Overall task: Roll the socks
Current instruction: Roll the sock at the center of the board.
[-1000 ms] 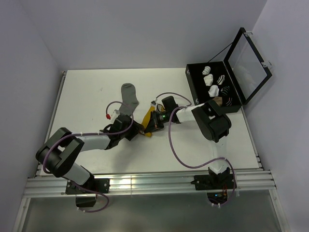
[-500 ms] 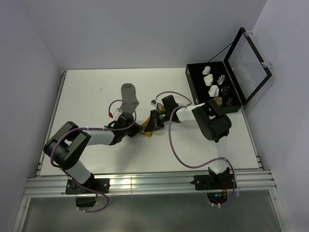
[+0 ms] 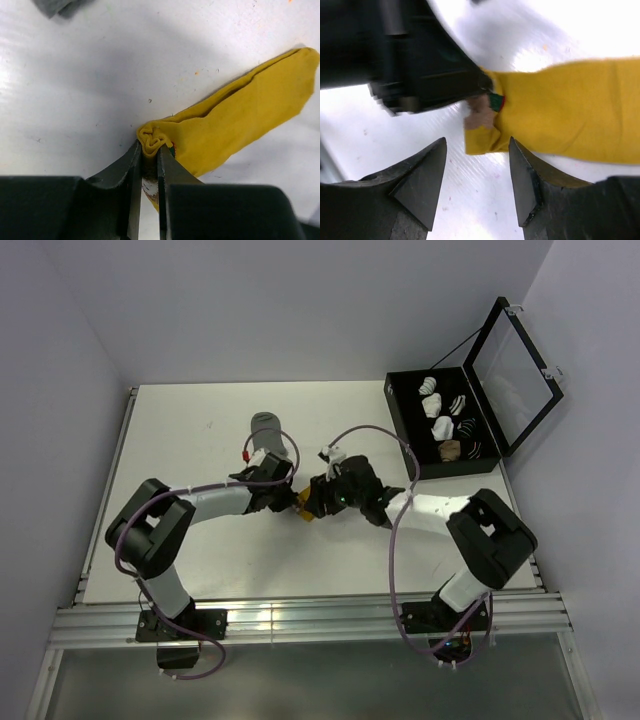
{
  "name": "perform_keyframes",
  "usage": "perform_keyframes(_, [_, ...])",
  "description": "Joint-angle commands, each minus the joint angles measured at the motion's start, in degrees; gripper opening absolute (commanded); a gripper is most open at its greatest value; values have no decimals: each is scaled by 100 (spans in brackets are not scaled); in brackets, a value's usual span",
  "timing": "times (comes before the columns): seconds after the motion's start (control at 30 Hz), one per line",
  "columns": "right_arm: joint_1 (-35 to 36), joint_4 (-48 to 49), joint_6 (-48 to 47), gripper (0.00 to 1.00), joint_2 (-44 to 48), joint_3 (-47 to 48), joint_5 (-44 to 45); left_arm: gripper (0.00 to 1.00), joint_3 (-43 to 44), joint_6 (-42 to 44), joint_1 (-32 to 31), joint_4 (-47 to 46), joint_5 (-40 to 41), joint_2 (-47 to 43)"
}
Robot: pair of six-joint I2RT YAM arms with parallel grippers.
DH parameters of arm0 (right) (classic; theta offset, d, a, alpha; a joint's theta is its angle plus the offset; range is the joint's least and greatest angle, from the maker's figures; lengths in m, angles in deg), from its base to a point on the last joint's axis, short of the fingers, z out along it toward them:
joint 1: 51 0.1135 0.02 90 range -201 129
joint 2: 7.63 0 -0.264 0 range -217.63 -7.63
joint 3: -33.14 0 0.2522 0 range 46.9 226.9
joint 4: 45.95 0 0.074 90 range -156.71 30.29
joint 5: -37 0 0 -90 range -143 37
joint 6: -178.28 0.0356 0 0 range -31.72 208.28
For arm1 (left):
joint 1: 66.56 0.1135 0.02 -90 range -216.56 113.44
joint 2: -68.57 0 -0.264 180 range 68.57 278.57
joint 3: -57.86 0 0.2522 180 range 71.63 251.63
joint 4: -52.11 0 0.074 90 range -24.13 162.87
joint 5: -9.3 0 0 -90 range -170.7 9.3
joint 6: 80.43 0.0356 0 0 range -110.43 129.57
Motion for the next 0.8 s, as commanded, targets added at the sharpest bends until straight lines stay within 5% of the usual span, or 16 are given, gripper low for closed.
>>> perform_keyframes(0.0, [668,726,-785,61,356,-338,1788,0,517,850,-10,1111,285,285])
perform_keyframes(0.4, [1838,1493,-1550,60,-134,-296,3688,0,958,1343,7,1191,74,497])
perform_keyframes(0.77, [2058,1484,-1506,56,-811,48,3690,0,756,1273,113,927,-234,488])
